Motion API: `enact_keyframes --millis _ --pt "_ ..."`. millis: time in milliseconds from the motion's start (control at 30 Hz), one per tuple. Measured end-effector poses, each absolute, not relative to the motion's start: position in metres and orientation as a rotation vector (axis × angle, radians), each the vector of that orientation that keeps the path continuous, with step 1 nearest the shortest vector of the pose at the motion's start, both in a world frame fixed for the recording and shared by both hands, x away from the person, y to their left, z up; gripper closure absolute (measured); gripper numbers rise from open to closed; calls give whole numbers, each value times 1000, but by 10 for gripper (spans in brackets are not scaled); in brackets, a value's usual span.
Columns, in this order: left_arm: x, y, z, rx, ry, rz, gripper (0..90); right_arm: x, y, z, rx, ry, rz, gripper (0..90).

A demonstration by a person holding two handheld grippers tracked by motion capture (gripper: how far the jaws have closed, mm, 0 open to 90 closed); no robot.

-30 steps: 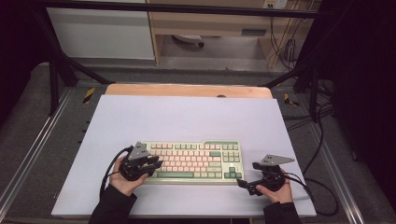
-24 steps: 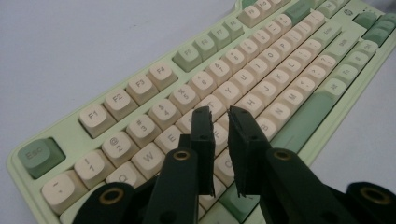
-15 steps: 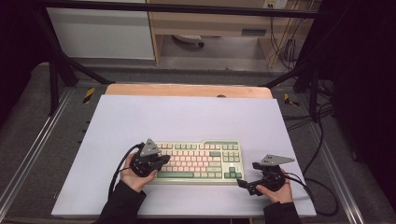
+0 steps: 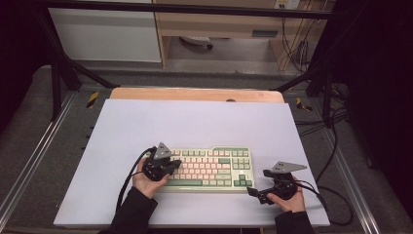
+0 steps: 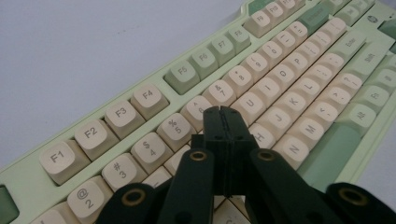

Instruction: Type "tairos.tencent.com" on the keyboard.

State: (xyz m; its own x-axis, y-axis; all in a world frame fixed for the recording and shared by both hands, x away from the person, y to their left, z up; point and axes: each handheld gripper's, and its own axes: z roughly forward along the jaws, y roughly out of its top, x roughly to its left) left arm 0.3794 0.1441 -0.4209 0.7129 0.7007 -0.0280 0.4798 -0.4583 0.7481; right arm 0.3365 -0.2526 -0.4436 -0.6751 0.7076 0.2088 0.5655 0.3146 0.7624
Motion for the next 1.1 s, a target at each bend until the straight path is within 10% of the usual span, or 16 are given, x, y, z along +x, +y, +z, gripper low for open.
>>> enact_keyframes --millis 1100 --pt "370 159 -416 2117 871 358 898 336 -253 -444 1172 2412 1285 3"
